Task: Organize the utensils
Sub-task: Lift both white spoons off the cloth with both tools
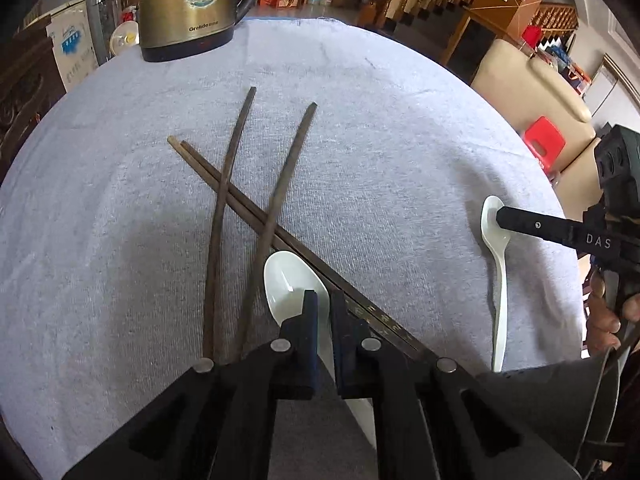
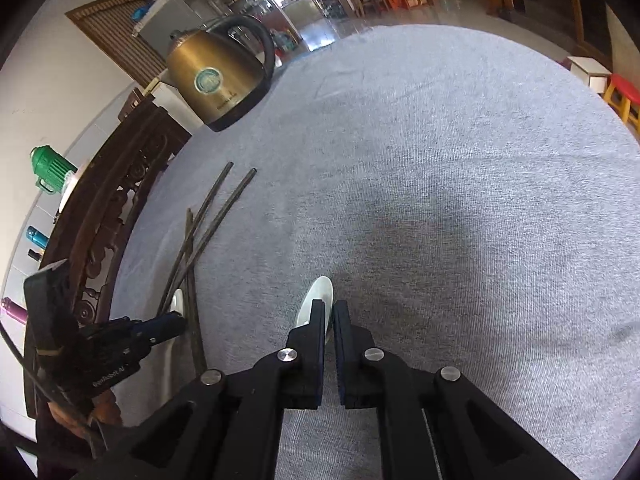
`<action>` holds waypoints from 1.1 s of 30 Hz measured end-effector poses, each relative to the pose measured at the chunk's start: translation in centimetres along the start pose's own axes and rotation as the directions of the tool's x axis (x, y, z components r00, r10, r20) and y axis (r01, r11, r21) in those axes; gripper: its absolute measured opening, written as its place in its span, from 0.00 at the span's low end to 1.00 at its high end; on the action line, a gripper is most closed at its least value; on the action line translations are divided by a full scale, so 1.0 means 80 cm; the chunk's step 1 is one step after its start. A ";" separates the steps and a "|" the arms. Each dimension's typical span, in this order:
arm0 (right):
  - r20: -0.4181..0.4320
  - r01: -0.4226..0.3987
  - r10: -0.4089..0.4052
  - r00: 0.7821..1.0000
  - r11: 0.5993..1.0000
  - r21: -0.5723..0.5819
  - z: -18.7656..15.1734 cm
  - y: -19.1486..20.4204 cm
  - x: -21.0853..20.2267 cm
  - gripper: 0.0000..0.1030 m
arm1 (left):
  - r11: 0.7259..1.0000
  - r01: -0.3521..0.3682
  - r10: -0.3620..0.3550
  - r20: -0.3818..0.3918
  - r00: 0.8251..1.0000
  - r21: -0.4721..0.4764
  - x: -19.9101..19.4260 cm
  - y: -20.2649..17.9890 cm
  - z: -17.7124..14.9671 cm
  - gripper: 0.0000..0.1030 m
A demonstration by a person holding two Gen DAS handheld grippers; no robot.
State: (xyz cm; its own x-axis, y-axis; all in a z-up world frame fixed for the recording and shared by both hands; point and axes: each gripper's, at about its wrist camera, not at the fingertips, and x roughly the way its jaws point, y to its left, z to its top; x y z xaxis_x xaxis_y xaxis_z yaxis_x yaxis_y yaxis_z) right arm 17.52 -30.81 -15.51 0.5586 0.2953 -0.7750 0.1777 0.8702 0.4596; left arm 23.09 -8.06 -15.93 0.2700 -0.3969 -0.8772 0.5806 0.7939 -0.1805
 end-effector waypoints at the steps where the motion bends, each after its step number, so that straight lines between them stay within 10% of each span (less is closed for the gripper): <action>1: -0.011 0.012 -0.012 1.000 1.000 0.003 0.002 0.000 0.003 0.09 | 1.000 -0.004 0.004 -0.002 1.000 0.000 0.001 0.000 0.003 0.06; 6: -0.034 -0.002 0.002 0.999 1.000 0.005 0.009 0.000 0.018 0.20 | 0.999 0.006 -0.006 -0.003 1.000 -0.033 0.010 0.014 0.018 0.12; 9: -0.019 0.005 -0.006 1.000 0.999 -0.037 0.008 0.009 0.020 0.05 | 0.997 0.023 -0.022 0.017 1.000 -0.079 0.014 0.025 0.023 0.10; 21: 0.292 0.140 -0.108 0.950 0.986 -0.091 -0.031 0.031 -0.092 0.05 | 0.987 0.009 0.025 0.206 0.978 -0.163 -0.048 0.036 -0.005 0.02; 29: 0.360 0.153 -0.109 0.927 0.983 -0.097 -0.059 0.038 -0.138 0.05 | 0.977 0.046 -0.038 0.040 0.998 -0.210 -0.021 0.035 -0.017 0.03; 33: 0.342 0.134 -0.100 0.934 0.988 -0.079 -0.060 0.026 -0.137 0.05 | 0.961 0.054 -0.050 0.022 0.999 -0.271 -0.004 0.048 -0.005 0.35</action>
State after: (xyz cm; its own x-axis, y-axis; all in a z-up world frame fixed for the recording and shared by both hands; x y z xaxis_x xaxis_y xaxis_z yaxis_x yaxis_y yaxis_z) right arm 7.87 -30.35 -8.13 0.7816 0.0542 -0.6214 0.1866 0.9303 0.3159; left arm 24.93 -4.67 -16.51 0.2580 -0.4461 -0.8570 0.3649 0.8663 -0.3412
